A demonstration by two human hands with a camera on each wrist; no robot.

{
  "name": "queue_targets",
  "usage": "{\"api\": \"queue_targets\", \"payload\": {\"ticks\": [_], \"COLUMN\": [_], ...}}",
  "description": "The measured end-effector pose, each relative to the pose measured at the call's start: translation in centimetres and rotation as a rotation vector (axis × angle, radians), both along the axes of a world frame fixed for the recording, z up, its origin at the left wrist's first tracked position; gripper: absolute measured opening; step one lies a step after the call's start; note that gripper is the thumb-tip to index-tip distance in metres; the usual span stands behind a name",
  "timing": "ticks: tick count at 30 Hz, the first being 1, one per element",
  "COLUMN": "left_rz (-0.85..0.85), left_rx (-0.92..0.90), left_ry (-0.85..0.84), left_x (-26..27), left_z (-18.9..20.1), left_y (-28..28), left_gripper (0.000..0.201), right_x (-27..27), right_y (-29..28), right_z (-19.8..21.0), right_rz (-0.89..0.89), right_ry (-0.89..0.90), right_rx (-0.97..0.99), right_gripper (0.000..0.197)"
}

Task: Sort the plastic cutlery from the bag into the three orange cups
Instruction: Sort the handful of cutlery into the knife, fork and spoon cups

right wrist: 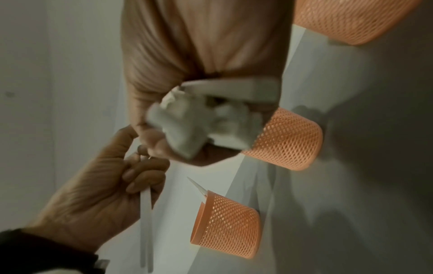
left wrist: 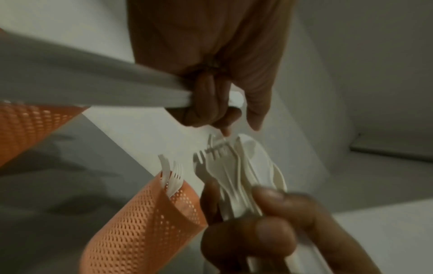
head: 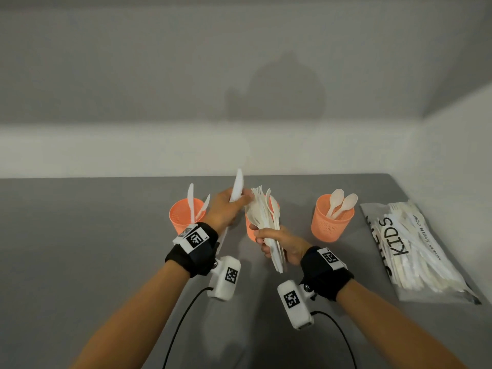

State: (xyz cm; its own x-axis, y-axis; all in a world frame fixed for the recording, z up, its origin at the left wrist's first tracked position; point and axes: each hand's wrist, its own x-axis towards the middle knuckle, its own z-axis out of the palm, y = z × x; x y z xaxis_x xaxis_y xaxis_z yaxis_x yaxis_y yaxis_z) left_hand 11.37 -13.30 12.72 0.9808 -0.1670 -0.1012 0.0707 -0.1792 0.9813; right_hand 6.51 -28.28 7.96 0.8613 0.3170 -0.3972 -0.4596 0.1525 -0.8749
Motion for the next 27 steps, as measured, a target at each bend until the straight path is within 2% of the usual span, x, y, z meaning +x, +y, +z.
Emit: {"api": "queue_targets", "payload": {"ticks": [4,7,10,15,18,21,23,27], "left_rz": [-0.053,-0.079,-0.068,0.143,0.076,0.005,0.066,0.3], "left_rx": [0.025,-0.005,-0.053,-0.074,-0.081,-0.106,-0.127,-0.178], "left_ry": [0.046,0.084,0.079,0.012,0.035,0.052,0.059,0.029], "left_x": [-0.1,0.0,-0.2,0.6,0.0,-1.0,-1.2,-0.1], "left_z": [0.0,0.4,1.0,0.6,-0.2,-0.8,-0.8,0.0], "left_y": [-0.4,-0.2,-0.3,-0.2,-0.3,-0.6,-0.5,0.7], "left_gripper": [0.015,0.015,0.014,0.014,0.013,0.01,0.013,0.029], "right_x": [0.1,0.0,-0.3,-0.4,-0.3,-0.2,-0.2,-0.3], "right_y": [0.2,0.0,0.0,0.1,0.1,0.5,0.7,0.4], "right_z": [-0.1,-0.1,0.1,0.2,0.5,0.6,0.4,-0.5], "right_rz": [0.047,0.059,0.035,-0.066,-0.061,-0.064,-0.075,-0.096], "right_ry": [0.024,0.041,0.063,-0.01,-0.059,-0.07,-0.055,0.026], "right_rx": [0.023,0.046,0.043,0.118,0.111,0.086,0.096,0.167], "right_gripper": [0.039,0.043,0.028,0.022,0.004,0.008,0.014,0.022]}}
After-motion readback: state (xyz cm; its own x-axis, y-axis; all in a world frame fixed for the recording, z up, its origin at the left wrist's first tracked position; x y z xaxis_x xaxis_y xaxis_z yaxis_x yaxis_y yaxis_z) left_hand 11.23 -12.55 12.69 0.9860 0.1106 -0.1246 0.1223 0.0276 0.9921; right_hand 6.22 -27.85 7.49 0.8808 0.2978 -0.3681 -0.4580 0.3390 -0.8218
